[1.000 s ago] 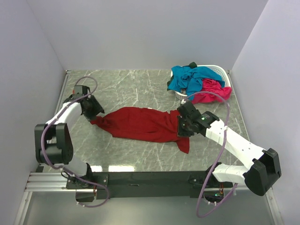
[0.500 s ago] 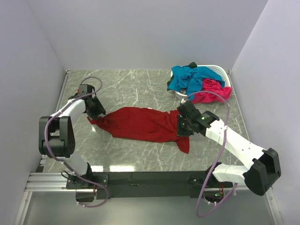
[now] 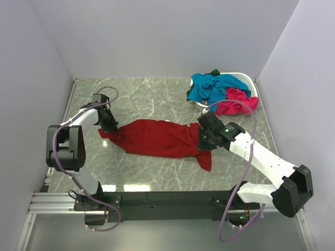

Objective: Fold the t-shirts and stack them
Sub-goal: Flatten the tshirt out

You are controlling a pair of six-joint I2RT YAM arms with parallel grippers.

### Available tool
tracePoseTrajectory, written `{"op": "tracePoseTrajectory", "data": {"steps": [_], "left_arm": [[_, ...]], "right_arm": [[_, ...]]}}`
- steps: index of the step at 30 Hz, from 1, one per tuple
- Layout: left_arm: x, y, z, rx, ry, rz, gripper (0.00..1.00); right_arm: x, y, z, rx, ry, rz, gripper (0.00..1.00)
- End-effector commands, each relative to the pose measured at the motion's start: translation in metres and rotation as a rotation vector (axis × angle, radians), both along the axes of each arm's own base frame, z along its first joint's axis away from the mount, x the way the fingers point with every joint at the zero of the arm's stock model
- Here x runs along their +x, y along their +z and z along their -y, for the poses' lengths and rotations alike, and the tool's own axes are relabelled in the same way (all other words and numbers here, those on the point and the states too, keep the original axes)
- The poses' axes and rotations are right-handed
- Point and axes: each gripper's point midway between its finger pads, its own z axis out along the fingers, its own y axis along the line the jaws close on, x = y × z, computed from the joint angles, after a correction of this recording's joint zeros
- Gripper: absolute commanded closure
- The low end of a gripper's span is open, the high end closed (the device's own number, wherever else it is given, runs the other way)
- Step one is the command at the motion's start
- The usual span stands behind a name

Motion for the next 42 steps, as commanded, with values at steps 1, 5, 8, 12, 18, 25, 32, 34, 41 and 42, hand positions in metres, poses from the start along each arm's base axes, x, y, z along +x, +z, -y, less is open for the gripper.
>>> {"op": "tracePoseTrajectory", "data": {"steps": [1, 5, 8, 12, 18, 25, 32, 34, 41, 42], "left_arm": [[0.016, 0.034, 0.004, -0.016, -0.026, 0.084, 1.00], [0.028, 0.072, 0.004, -0.015, -0.017, 0.164, 1.00], [0.038, 0.113, 0.005, -0.028, 0.001, 0.254, 1.00], [0.047, 0.178, 0.000, -0.056, 0.062, 0.412, 1.00], [0.040, 0.297, -0.006, -0.096, 0.143, 0.721, 1.00], [-0.020, 0.454, -0.041, -0.018, 0.256, 1.098, 1.00], [-0.097, 0.548, -0.054, 0.003, 0.338, 1.344, 1.00], [-0.120, 0.569, -0.058, 0.022, 0.359, 1.409, 1.00], [-0.168, 0.616, -0.063, 0.043, 0.388, 1.568, 1.00], [-0.170, 0.619, -0.064, 0.047, 0.389, 1.578, 1.00]], "right_arm": [[0.018, 0.036, -0.002, 0.007, -0.010, 0.096, 1.00], [0.035, 0.071, 0.004, -0.025, -0.015, 0.182, 1.00], [0.050, 0.109, 0.004, -0.022, -0.015, 0.264, 1.00], [0.075, 0.159, 0.011, -0.034, -0.041, 0.381, 1.00], [0.097, 0.234, 0.014, -0.028, -0.047, 0.526, 1.00], [0.069, 0.344, 0.025, 0.089, 0.008, 0.759, 1.00], [-0.002, 0.419, 0.039, 0.275, 0.149, 1.015, 1.00], [-0.027, 0.438, 0.046, 0.335, 0.185, 1.095, 1.00], [-0.078, 0.497, 0.055, 0.518, 0.236, 1.283, 1.00], [-0.080, 0.500, 0.055, 0.529, 0.238, 1.297, 1.00]]}}
